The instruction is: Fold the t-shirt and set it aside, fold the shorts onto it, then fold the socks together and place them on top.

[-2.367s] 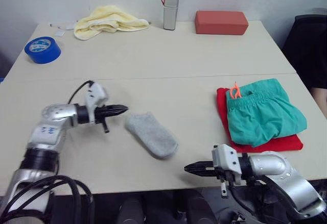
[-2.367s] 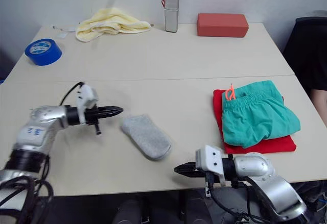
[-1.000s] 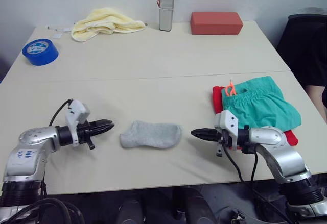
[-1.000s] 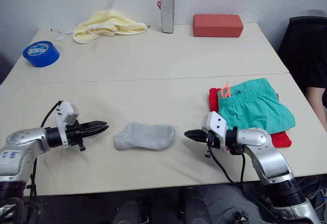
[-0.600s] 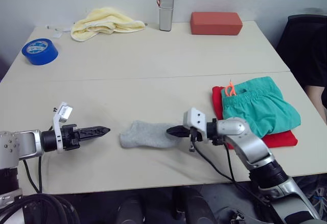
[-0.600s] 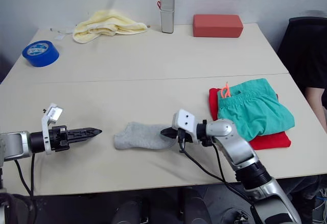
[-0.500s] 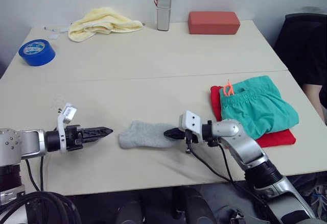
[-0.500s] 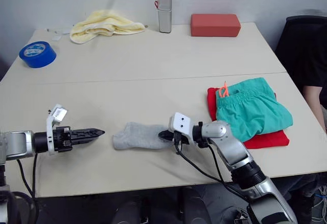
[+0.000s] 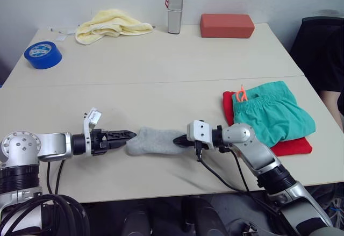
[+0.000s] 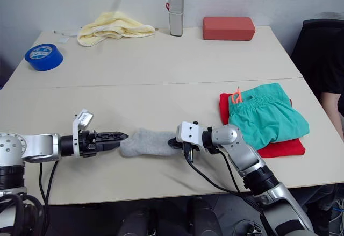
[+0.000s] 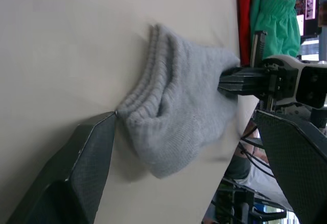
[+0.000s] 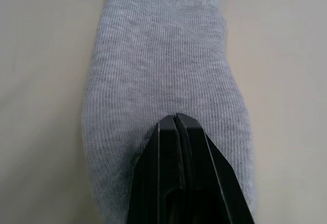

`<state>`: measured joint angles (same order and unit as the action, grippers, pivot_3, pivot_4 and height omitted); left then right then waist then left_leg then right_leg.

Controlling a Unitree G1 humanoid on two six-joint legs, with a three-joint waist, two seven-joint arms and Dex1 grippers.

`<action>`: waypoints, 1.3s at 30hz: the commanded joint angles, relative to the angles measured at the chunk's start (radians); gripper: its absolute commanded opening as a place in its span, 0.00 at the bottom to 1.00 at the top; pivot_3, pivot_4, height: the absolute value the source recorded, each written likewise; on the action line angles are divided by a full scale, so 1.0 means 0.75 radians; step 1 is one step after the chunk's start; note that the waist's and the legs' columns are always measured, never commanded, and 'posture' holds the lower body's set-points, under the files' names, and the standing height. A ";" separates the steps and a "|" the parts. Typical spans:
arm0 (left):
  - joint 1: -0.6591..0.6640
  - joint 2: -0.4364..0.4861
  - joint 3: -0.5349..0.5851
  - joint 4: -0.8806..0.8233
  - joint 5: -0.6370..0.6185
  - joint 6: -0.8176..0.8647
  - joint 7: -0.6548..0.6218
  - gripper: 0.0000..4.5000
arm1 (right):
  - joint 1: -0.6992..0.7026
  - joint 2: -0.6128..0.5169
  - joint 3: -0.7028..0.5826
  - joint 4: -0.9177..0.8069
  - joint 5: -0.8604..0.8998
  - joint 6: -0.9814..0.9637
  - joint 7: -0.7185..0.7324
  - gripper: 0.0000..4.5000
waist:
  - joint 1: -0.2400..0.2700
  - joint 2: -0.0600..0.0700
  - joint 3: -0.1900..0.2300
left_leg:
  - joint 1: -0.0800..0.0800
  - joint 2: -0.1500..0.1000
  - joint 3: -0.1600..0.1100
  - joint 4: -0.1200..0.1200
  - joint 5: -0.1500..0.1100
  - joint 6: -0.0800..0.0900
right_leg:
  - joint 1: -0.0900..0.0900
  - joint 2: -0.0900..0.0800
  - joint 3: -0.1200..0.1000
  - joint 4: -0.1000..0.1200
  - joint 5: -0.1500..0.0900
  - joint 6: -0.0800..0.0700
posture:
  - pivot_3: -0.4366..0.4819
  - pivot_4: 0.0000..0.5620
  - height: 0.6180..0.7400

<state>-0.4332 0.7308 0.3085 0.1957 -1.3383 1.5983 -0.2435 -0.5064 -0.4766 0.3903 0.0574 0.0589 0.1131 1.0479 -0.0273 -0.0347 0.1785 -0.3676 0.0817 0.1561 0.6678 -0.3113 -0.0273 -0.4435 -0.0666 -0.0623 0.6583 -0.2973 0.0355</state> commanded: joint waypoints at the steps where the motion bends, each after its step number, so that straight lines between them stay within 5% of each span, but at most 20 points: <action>1: 0.001 -0.067 -0.058 0.045 -0.148 0.021 0.121 0.99 | -0.007 0.004 -0.002 0.016 -0.013 0.005 0.007 0.00 | 0.001 0.000 0.000 | 0.000 0.000 0.000 0.000 0.000 0.000 | 0.000 0.000 0.000 0.000 0.000 0.000 | 0.48 0.27 1.00; 6: -0.019 -0.181 -0.003 0.064 -0.200 0.021 0.292 0.99 | -0.005 0.005 -0.005 0.013 -0.014 0.007 0.007 0.00 | 0.002 -0.001 -0.001 | 0.000 -0.002 -0.002 0.001 0.001 0.001 | 0.002 -0.002 -0.002 0.000 0.000 0.000 | 0.48 0.27 1.00; 9: -0.010 -0.207 0.012 0.039 -0.221 0.019 0.348 0.87 | 0.001 -0.001 -0.009 0.012 -0.013 0.002 0.008 0.00 | 0.001 -0.001 -0.001 | 0.000 -0.002 -0.002 0.001 0.001 0.000 | 0.002 -0.002 -0.003 0.000 0.000 0.000 | 0.48 0.27 1.00; 21: 0.018 -0.205 0.031 -0.125 -0.108 -0.073 0.332 0.07 | 0.031 -0.023 -0.006 -0.002 -0.014 -0.014 0.029 0.00 | -0.001 -0.001 -0.001 | -0.001 -0.003 -0.003 0.001 0.002 -0.001 | 0.002 0.000 -0.003 -0.001 0.000 0.000 | 0.48 0.27 1.00; 28: -0.023 -0.188 -0.137 -0.396 0.063 -0.225 0.028 0.07 | 0.032 -0.026 -0.006 0.000 -0.016 -0.010 0.031 0.00 | 0.000 -0.001 -0.001 | -0.001 -0.006 -0.003 0.000 0.002 -0.002 | 0.002 0.001 -0.003 -0.002 0.000 0.000 | 0.48 0.27 1.00; 39: -0.222 -0.159 -0.523 -0.512 0.374 -0.306 -0.226 0.07 | 0.038 -0.014 -0.003 -0.013 -0.021 0.018 0.009 0.00 | -0.004 -0.001 -0.001 | -0.001 -0.005 -0.003 -0.001 0.003 -0.004 | 0.002 0.006 -0.001 -0.003 0.000 0.000 | 0.48 0.27 1.00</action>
<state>-0.5858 0.5911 -0.0755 -0.1761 -1.0998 1.4012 -0.3794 -0.4930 -0.4813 0.3851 0.0489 0.0588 0.1111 1.0560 -0.0304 -0.0355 0.1780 -0.3684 0.0786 0.1535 0.6671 -0.3090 -0.0308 -0.4423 -0.0616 -0.0632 0.6559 -0.2974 0.0351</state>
